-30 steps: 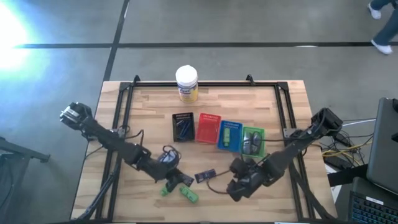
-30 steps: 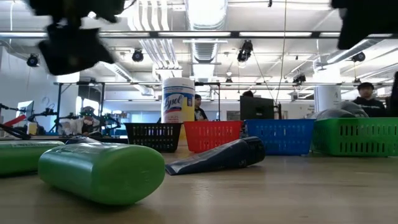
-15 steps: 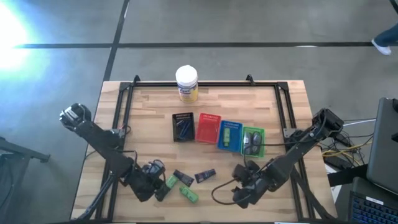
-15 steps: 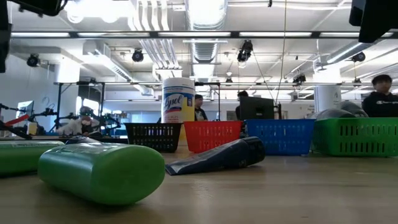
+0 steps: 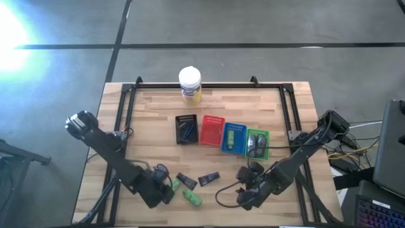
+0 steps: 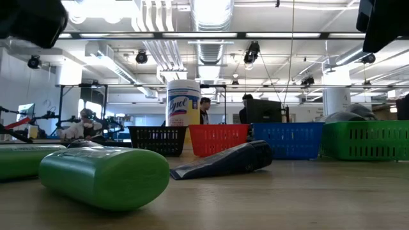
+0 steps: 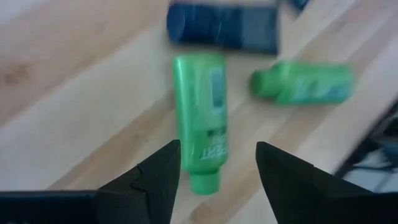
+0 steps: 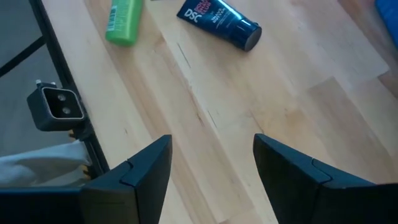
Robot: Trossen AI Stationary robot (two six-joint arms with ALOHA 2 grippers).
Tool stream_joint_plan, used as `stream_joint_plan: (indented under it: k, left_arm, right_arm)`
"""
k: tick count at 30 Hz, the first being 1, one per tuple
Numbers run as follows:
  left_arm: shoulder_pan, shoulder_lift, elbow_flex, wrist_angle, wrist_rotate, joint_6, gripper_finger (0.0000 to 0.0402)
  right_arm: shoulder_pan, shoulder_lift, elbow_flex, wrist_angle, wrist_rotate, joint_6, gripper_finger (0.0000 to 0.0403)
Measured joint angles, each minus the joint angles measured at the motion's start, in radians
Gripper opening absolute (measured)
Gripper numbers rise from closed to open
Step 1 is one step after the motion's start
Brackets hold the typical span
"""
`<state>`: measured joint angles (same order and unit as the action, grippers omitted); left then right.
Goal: Pick & Place Travel size toiletries
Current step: Put the green shampoo into the blue bin
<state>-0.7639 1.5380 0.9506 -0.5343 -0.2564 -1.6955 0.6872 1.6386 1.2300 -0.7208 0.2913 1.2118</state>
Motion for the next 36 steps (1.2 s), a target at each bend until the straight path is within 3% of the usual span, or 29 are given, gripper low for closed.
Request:
stream_joint_plan:
  k: [7,13,36]
  left_arm:
    - [0.003,0.219,0.173,-0.088,0.024,0.046,0.0206]
    - [0.004,0.330,0.296,-0.214,0.043,0.042,0.0206]
    - [0.075,0.361,0.315,-0.217,0.034,0.065,0.0208]
  right_arm:
    - [0.000,0.000,-0.002,-0.002,-0.001,0.017,0.0234]
    - [0.000,0.000,-0.002,-0.002,-0.003,0.039,0.0252]
    - [0.000,0.000,-0.004,-0.006,-0.003,0.039,0.0299]
